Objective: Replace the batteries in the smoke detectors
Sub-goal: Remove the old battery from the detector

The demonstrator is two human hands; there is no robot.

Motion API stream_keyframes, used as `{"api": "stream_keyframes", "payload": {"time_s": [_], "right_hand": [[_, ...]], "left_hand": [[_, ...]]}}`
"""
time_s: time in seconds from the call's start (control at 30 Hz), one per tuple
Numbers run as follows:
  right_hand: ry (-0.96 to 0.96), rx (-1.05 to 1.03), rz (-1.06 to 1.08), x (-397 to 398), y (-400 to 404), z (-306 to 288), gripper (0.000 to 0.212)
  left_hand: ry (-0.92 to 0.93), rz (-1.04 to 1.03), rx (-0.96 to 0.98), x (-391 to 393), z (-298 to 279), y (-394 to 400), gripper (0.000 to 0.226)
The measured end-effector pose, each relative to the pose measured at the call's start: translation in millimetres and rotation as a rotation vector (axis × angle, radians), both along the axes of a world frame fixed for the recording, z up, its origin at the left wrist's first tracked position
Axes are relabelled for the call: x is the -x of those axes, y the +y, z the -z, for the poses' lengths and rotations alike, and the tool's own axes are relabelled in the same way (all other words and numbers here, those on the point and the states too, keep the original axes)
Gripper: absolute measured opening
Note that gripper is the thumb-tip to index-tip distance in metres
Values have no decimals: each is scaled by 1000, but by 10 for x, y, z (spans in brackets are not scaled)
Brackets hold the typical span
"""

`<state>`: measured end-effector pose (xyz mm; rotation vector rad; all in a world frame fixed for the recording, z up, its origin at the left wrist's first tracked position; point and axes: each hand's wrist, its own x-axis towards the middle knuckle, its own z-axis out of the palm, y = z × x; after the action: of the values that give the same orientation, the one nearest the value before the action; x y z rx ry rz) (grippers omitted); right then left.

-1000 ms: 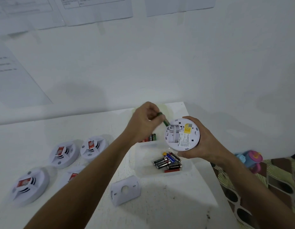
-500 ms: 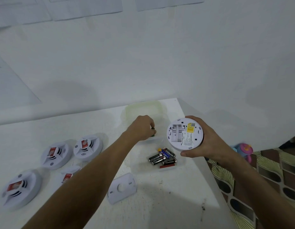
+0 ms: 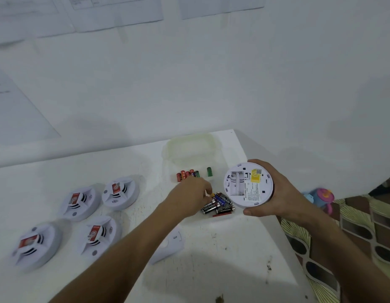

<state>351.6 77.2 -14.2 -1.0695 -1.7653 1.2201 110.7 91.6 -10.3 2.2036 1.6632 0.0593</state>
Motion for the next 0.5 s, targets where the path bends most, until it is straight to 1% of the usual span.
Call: {"api": "stream_keyframes", "payload": {"time_s": [0.2,0.37,0.43,0.5], "right_hand": [[2,18,2,-46,-130,46,96],[-17,15,7,-71,-196,55,96],[-20,13,10,-73,-217,53,96],[-6,19,11,-75,-239,46,96]], "left_hand": [[-5,55,71,22,24,1,28],[21,89,80,29,48,7,30],[44,104,80,23,49,-9,33],[19,99,50,17,18,-46,38]]}}
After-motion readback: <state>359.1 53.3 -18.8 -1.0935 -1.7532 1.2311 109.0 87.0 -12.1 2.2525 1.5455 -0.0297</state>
